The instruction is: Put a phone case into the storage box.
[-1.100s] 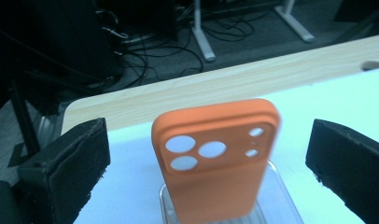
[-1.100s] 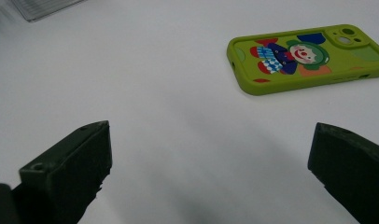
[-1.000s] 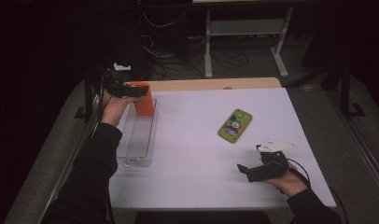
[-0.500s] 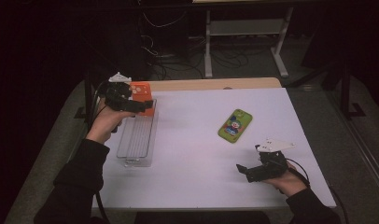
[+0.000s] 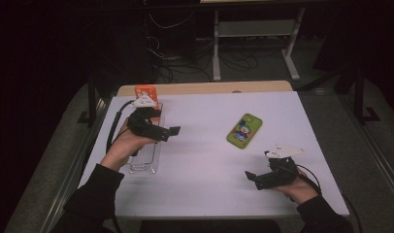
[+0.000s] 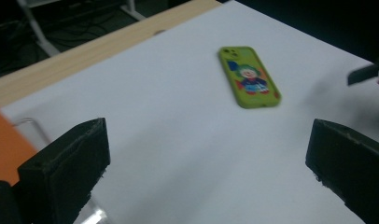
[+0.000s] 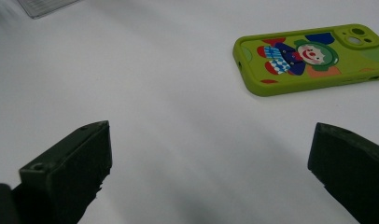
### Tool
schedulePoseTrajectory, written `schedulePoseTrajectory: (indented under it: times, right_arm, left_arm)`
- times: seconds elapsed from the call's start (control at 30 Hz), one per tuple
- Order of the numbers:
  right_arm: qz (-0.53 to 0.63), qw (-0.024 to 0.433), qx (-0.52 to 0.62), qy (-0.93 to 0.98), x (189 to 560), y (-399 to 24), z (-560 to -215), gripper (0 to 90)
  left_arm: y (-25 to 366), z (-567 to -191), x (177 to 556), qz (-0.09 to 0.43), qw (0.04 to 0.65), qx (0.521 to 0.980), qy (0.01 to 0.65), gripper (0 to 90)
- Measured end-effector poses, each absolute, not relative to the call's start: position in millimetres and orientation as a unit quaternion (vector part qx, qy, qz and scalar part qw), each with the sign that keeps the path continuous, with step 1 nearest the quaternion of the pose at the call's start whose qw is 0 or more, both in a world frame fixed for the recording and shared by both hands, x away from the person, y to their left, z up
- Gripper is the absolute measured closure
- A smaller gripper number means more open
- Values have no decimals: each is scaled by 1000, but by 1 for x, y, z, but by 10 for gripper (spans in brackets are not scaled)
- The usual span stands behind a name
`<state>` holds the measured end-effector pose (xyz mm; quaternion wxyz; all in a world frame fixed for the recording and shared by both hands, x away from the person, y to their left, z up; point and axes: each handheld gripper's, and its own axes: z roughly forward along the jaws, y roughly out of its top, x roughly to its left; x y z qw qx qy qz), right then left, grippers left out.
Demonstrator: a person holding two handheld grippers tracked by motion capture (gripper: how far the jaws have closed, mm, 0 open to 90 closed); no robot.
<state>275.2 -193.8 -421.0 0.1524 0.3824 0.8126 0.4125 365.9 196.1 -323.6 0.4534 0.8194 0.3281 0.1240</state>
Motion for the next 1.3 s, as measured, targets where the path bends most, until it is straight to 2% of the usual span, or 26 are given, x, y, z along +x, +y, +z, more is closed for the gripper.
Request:
schedulePoseTrajectory:
  times: [0.33, 0.83, 1.23, 1.3]
  right_arm:
    - [411, 153, 382, 814, 277, -194, -422, 0]
    - [405, 160, 393, 810, 277, -196, -420, 0]
    - [386, 156, 417, 808, 296, -191, -410, 0]
    - [378, 156, 420, 810, 304, -190, -409, 30]
  left_arm:
    - [168, -354, 343, 106, 447, 838, 295, 0]
    - [148, -402, 321, 89, 420, 862, 269, 0]
    - [146, -409, 321, 82, 418, 863, 271, 0]
    - [145, -410, 320, 79, 429, 855, 279, 0]
